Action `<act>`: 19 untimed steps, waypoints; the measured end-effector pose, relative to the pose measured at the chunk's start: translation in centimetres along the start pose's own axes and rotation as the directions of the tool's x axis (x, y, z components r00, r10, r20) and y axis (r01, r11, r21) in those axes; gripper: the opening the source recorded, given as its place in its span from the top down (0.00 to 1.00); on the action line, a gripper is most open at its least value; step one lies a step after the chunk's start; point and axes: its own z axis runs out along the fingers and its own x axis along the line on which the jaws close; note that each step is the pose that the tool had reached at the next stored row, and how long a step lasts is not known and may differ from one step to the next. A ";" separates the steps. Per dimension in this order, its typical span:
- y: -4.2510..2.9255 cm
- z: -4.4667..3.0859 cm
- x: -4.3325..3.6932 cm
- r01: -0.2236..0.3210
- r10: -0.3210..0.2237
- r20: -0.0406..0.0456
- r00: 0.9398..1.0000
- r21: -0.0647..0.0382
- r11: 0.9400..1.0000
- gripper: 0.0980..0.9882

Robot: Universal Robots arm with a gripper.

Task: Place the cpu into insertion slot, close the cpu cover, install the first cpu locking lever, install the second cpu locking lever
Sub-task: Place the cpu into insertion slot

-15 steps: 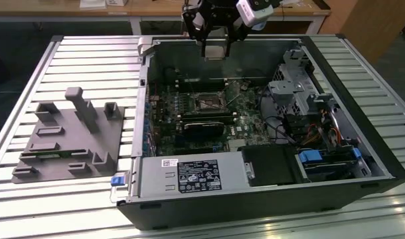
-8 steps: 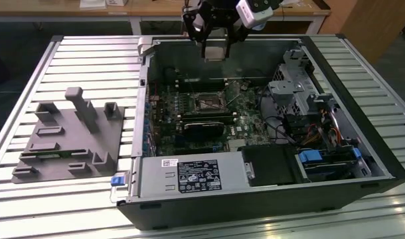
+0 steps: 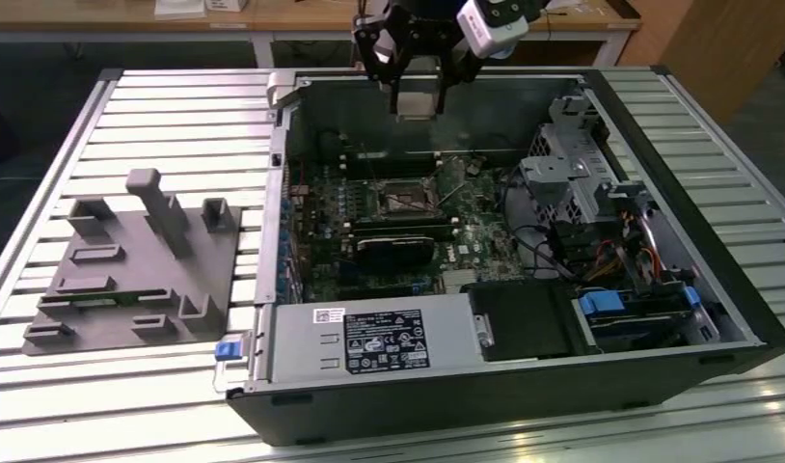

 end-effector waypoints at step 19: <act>-0.13 1.46 -0.03 0.000 0.000 0.000 1.000 0.000 1.000 0.50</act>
